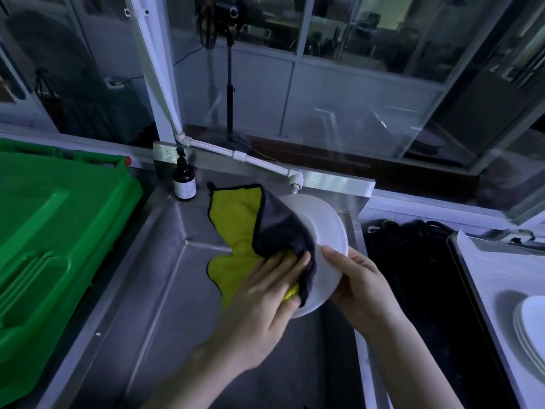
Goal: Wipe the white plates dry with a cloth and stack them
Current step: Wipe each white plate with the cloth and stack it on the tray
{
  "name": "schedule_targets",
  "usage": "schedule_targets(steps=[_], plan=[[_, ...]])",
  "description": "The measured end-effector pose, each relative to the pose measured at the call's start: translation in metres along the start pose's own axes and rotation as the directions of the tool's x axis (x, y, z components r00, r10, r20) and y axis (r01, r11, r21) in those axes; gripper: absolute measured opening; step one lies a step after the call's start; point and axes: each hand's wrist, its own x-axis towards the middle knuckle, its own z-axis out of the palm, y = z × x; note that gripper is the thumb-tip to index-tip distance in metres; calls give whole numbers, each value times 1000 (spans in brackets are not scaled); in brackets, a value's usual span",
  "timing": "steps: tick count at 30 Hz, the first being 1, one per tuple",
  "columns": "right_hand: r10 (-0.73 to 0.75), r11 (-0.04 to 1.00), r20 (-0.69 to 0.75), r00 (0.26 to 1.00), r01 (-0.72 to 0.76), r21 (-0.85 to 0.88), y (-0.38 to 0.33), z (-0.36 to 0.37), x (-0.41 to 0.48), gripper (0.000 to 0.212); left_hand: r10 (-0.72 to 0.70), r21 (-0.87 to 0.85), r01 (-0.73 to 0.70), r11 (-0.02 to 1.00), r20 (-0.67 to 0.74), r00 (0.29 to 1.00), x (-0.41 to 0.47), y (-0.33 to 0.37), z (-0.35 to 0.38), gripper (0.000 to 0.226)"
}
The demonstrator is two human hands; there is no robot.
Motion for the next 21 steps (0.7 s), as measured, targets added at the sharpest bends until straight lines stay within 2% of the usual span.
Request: schedule_targets(steps=[2,4,7,11,15,17,21], plan=[[14,999,20,1000,-13,-33,4,6,0,17,-27,-16,27,1000,-32,999,16,-2,1,50],[17,999,24,1000,-16,-50,6,9,-2,15,-135,1,136,991,-91,987,33,-15,-5,50],[-25,1000,-41,999,25,0,-1,5,-1,17,-252,-56,249,967,-43,967,28,-38,-14,50],[-78,997,-57,995,79,12,-11,0,1,16,-174,-61,174,983,2,985,-6,-22,-3,50],[-11,1000,-8,1000,11,-9,2,5,2,21,-76,5,77,997,-40,996,7,-6,8,52],[19,999,16,1000,-19,-42,6,8,0,18,-104,-18,103,995,-54,993,22,-10,5,52],[2,999,-11,1000,-2,-44,2,6,-1,20,-255,-93,249,964,-66,965,27,-36,2,53]])
